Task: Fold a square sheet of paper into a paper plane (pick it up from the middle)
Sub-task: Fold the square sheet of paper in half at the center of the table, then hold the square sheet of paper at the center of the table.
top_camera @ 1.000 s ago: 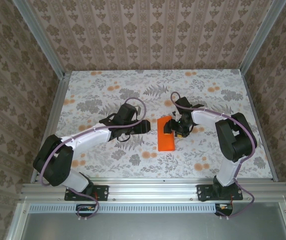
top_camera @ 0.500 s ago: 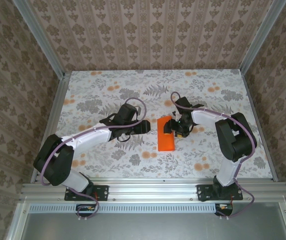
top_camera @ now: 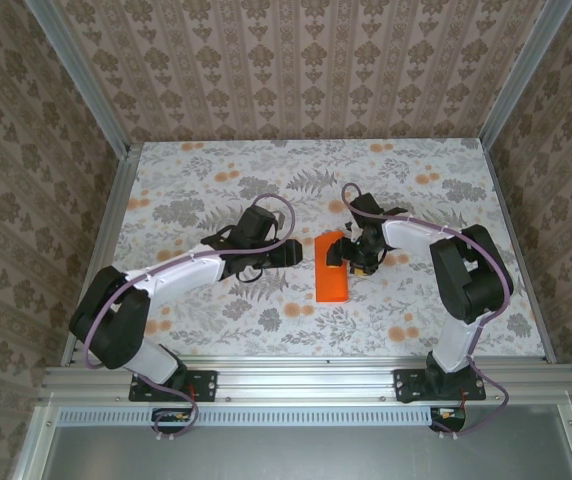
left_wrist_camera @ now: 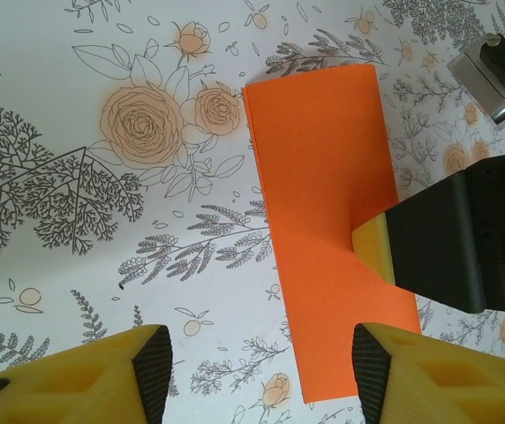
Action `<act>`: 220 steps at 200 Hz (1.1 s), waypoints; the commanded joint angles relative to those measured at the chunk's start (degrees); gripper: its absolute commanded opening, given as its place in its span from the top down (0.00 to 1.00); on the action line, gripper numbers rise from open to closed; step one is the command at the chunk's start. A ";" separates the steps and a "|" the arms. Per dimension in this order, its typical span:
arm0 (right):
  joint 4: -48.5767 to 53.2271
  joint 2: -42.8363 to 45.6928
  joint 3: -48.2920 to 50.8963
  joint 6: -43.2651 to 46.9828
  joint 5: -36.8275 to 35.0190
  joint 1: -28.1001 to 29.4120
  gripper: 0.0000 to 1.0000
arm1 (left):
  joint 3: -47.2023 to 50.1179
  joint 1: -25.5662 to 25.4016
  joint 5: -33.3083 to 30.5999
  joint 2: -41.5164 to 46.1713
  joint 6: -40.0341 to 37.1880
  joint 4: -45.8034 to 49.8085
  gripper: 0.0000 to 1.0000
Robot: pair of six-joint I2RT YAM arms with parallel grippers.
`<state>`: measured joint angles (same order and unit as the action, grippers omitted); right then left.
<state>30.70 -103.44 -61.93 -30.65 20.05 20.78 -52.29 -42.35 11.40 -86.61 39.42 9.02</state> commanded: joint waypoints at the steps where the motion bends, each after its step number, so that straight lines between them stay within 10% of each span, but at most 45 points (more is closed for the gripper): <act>1: 1.81 -2.57 -0.83 -0.19 -2.34 0.19 0.32 | -2.04 -0.44 1.06 -1.41 -0.24 1.09 0.44; 80: 3.98 -4.05 -0.78 2.19 -3.99 0.27 0.33 | -5.50 -1.23 2.70 -5.44 -0.06 1.46 0.61; 132: 4.02 -4.48 -0.94 1.82 -5.26 0.26 0.33 | -11.66 -2.54 3.06 -12.63 1.92 5.53 1.00; 220: 3.84 -4.50 -0.47 1.80 -5.45 0.27 0.33 | -19.31 -4.30 6.84 -23.43 5.27 4.16 1.00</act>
<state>32.82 -104.75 -63.44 -29.71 19.05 20.88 -68.31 -45.74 16.12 -108.31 43.59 12.67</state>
